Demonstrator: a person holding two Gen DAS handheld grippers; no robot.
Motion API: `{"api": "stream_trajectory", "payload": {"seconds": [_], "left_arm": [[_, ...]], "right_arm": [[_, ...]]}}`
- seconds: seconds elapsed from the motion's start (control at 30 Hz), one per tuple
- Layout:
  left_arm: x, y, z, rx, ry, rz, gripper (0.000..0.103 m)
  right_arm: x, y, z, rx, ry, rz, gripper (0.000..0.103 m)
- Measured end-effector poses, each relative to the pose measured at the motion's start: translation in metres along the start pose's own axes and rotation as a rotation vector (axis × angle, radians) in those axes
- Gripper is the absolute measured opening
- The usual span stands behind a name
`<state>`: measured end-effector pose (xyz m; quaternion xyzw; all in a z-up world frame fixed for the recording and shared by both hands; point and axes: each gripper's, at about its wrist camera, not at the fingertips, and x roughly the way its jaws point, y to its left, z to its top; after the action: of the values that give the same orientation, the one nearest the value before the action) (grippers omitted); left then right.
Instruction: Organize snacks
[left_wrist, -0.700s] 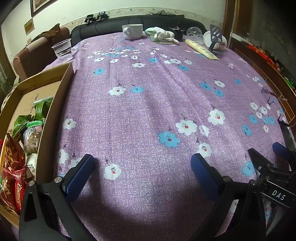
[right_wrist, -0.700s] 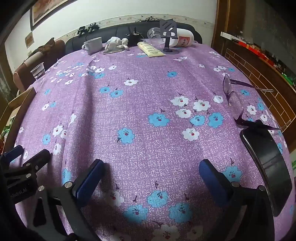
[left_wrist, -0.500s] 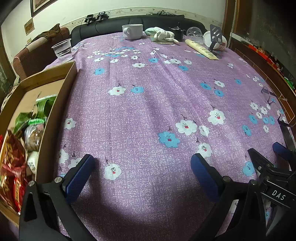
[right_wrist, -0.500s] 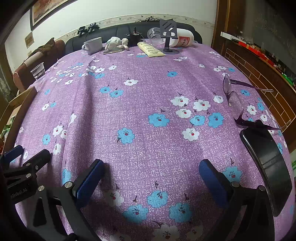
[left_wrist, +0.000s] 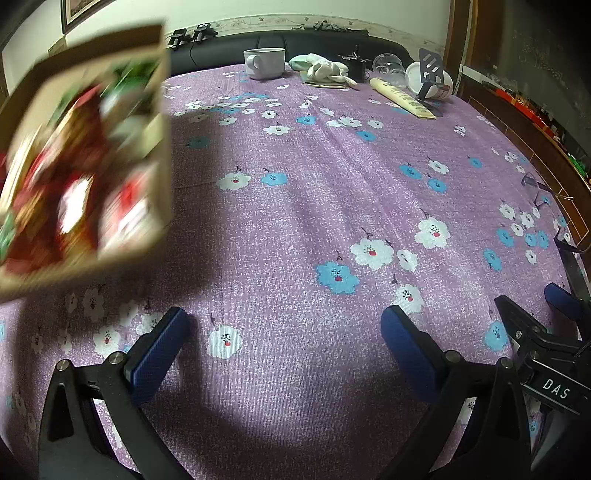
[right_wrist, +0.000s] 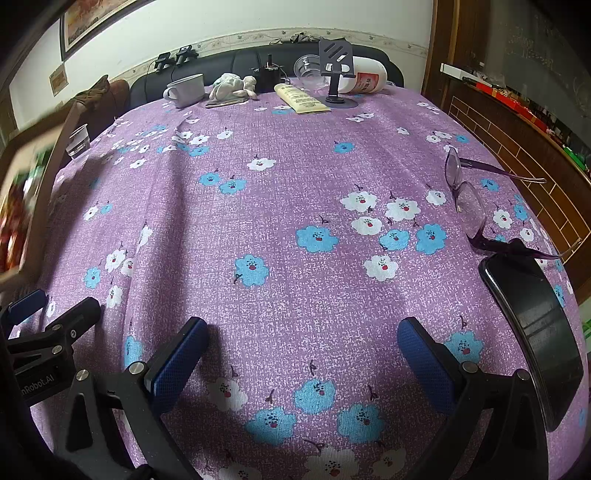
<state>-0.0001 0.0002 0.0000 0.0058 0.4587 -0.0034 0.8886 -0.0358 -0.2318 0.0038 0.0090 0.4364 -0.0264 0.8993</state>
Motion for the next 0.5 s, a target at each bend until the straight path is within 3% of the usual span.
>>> {"api": "stream_trajectory", "payload": {"seconds": [0.5], "left_arm": [[-0.0046, 0.0065, -0.0051, 0.0, 0.0, 0.0, 0.103]], "right_arm": [[0.0001, 0.0002, -0.0002, 0.0, -0.001, 0.0, 0.103]]}}
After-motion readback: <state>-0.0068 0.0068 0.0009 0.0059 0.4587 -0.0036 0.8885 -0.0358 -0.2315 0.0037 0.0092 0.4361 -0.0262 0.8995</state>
